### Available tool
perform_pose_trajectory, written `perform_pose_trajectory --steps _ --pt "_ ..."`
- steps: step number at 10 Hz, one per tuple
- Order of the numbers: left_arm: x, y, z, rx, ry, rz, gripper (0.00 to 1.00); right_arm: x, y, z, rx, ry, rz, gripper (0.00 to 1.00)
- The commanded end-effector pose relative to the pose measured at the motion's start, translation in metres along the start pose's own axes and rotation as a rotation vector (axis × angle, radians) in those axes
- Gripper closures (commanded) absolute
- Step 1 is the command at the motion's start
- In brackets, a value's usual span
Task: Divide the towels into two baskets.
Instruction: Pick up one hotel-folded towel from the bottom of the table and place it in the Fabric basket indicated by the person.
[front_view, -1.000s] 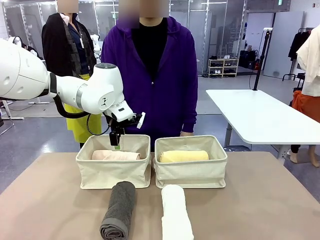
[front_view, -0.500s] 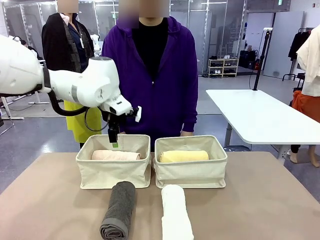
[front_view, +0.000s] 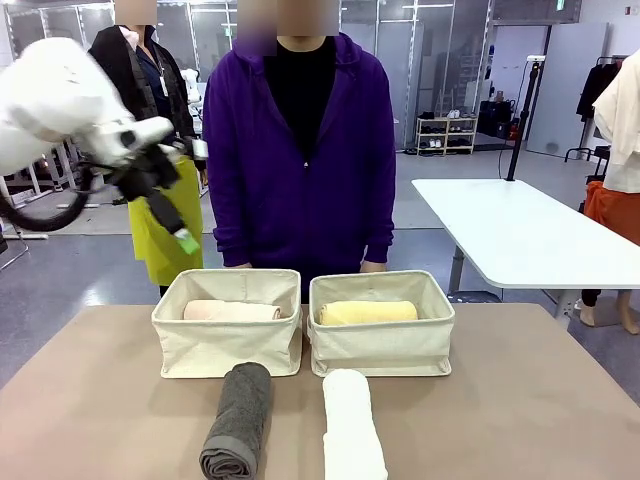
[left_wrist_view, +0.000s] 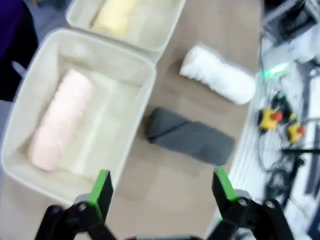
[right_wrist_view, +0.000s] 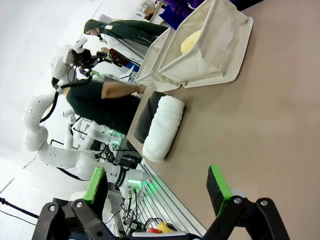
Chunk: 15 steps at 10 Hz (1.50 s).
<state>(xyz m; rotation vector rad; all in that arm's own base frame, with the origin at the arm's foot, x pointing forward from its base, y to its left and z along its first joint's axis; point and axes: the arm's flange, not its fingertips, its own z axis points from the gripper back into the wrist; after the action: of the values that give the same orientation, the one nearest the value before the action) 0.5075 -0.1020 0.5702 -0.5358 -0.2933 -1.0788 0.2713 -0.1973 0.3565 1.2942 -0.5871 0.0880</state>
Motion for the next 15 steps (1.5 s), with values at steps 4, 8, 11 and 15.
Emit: perform_pose_trajectory --steps 4,8,11,15 --pt "-0.222 -0.039 0.06 -0.152 -0.565 0.398 0.0 -0.002 0.003 -0.001 0.009 -0.013 0.011 0.0" --pt "-0.372 -0.071 0.033 -0.118 -0.866 0.625 0.0 -0.002 0.003 -0.001 0.009 -0.013 0.011 0.0" --pt "-0.406 -0.055 0.033 -0.075 -0.907 0.687 0.0 -0.002 0.003 -0.001 0.009 -0.013 0.011 0.0" --pt "-0.409 -0.072 0.03 -0.1 -0.87 0.701 0.0 -0.002 0.003 -0.001 0.009 -0.013 0.011 0.0"
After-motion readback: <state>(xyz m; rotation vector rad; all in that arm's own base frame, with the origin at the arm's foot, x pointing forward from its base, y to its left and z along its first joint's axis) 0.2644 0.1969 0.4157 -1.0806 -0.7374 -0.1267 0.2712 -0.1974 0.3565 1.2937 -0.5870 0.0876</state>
